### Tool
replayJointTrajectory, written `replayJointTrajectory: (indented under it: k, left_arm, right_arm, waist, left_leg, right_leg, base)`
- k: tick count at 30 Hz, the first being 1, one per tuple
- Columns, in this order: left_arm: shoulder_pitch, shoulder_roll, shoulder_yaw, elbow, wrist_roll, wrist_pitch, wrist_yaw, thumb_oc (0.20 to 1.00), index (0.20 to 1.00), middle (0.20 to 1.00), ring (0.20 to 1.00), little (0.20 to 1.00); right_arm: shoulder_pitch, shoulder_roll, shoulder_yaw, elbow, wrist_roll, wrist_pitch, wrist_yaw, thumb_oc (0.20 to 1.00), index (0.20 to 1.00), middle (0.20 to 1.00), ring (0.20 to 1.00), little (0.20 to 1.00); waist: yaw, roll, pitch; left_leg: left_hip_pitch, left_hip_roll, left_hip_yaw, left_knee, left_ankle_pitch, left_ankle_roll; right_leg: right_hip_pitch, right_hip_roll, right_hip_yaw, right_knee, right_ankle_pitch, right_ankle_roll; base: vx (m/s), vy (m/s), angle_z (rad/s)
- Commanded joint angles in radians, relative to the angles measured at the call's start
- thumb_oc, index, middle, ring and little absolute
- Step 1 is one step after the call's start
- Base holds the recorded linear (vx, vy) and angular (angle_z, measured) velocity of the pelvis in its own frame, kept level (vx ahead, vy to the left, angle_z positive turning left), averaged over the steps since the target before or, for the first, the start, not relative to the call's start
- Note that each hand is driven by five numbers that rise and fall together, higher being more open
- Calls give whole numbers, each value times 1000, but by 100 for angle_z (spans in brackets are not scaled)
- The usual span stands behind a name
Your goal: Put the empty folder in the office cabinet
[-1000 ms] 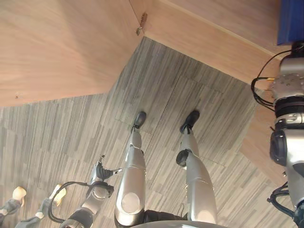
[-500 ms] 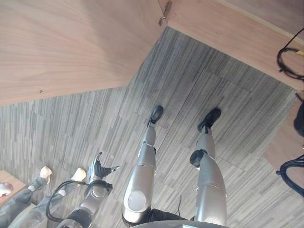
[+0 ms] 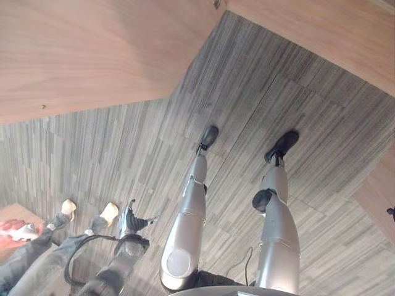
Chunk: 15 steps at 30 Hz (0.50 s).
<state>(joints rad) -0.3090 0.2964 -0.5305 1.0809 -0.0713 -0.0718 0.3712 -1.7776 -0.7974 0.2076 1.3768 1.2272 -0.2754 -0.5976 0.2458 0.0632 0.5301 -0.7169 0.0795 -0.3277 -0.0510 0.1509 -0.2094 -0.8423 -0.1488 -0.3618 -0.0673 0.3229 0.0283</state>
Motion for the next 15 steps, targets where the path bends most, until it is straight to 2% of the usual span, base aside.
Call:
replayJointTrajectory:
  k: [1,5,15]
  left_arm:
    - [84,96,30,-24,6,-27,29,1000,1000,1000,1000,1000]
    - [100,94,33,-13,3,-26,12,1000,1000,1000,1000,1000]
    - [103,100,35,-51,-10,-31,10,1000,1000,1000,1000,1000]
  right_arm:
    - [-14,-75,59,-18,-31,-35,-13,1000,1000,1000,1000,1000]
    - [-56,-97,109,16,-39,3,-11,1000,1000,1000,1000,1000]
    - [-86,-109,129,70,-49,37,-50,1000,1000,1000,1000,1000]
  waist:
    - [-8,-15,-74]
    - [-12,-20,-74]
    - [-14,-9,-78]
  left_leg:
    - [93,15,26,-36,-143,19]
    - [88,16,30,-36,-143,14]
    - [99,11,29,-36,-147,15]
  right_leg:
    - [8,-68,106,111,-229,170]
    - [7,-67,106,110,-230,170]
    - [34,-65,107,95,-234,170]
  base:
    - [44,-22,-1]
    - [17,0,-4]
    - [5,13,-2]
